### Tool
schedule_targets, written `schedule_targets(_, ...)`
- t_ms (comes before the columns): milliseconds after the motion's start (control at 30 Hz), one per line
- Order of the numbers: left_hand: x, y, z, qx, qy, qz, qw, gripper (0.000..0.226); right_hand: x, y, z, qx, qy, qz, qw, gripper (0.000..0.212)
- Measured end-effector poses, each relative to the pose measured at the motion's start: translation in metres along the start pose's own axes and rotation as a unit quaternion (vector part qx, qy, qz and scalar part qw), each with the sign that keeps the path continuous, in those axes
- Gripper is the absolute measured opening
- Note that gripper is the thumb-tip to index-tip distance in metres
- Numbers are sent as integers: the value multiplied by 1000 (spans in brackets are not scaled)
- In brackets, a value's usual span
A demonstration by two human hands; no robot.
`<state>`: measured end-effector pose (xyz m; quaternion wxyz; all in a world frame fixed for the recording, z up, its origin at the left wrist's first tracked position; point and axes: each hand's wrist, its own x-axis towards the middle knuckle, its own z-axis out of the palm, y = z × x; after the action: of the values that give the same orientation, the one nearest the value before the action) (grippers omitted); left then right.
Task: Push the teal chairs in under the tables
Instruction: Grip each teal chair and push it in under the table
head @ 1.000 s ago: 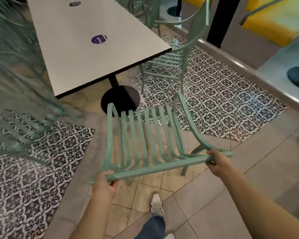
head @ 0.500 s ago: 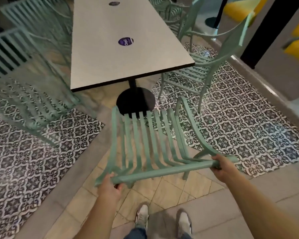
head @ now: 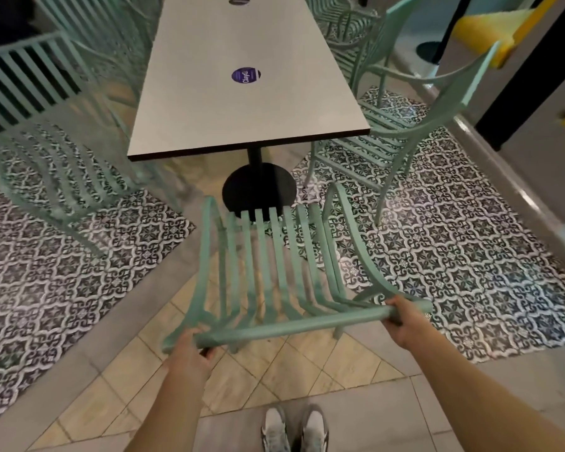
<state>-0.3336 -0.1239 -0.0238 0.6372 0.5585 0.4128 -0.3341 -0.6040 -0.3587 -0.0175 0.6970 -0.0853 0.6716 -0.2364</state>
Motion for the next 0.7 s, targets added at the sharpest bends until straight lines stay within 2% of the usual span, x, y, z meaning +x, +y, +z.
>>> schedule_targets(133, 5, -7, -4, -13, 11, 6, 1000, 41, 1, -4, 0, -4, -1, -10, 1000, 7)
schedule_targets(367, 7, -6, -8, -2, 4, 6, 1000, 41, 4, -6, -1, -6, -20, -15, 1000, 12)
schedule_targets(433, 11, -4, -12, 7, 3, 23, 1000, 45, 4, -1, -2, -20, -7, -60, 998, 25)
schedule_targets(500, 13, -3, -21, 86, 71, 115, 987, 63, 0, 5, -10, -114, 68, -195, 972, 61)
schedule_targets(533, 12, -3, -27, 182, 102, 194, 959, 73, -5, 7, -16, -194, 99, -281, 935, 78)
schedule_targets(567, 12, -2, -34, 285, 117, 289, 907, 77, -9, 7, -22, -275, 102, -359, 886, 88)
schedule_targets(600, 11, -1, -39, 379, 108, 389, 833, 73, -11, 7, -27, -362, 84, -423, 826, 90)
schedule_targets(667, 16, -1, -48, 535, 22, 549, 642, 53, -8, 6, -37, -543, 26, -516, 662, 76)
schedule_targets(700, 18, -2, -48, 595, -19, 591, 544, 44, -3, 5, -42, -613, 4, -542, 574, 71)
